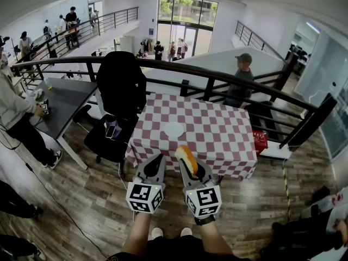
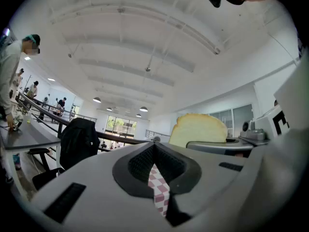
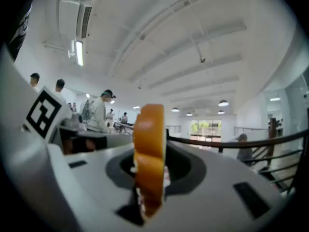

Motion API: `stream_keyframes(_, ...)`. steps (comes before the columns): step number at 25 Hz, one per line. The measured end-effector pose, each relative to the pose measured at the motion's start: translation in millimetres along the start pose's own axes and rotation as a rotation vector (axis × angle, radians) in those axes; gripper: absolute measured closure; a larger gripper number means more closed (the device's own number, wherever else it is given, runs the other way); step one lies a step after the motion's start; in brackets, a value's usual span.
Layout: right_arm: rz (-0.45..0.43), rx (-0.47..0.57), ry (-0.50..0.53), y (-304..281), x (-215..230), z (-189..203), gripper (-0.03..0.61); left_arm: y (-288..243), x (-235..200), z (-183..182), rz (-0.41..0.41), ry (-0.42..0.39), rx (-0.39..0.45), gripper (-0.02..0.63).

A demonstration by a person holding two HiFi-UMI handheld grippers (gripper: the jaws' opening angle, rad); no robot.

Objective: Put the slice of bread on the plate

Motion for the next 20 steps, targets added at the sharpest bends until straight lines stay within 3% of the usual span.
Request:
stream_keyframes(9,0.037,0.000,-0.014,-5.5,-21.2,1.0,0.478,15.1,-23.3,14.5,0.002,-0.005,-0.052,0.597)
stream_keyframes(20,0.039,-0.033,-0.010,-18.4,-37.6,13.4,0.477,13.7,-44.2,26.0,0.018,0.055,-0.055,0.597)
Point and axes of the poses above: the fingertips, and each gripper's own axes: y backward along the fingers, x to its right, z out of its underside, the point moved 3 cm from there along y, backward along the fingers, and after that the axes turned 11 degrees about -x, right-handed, at the moved point
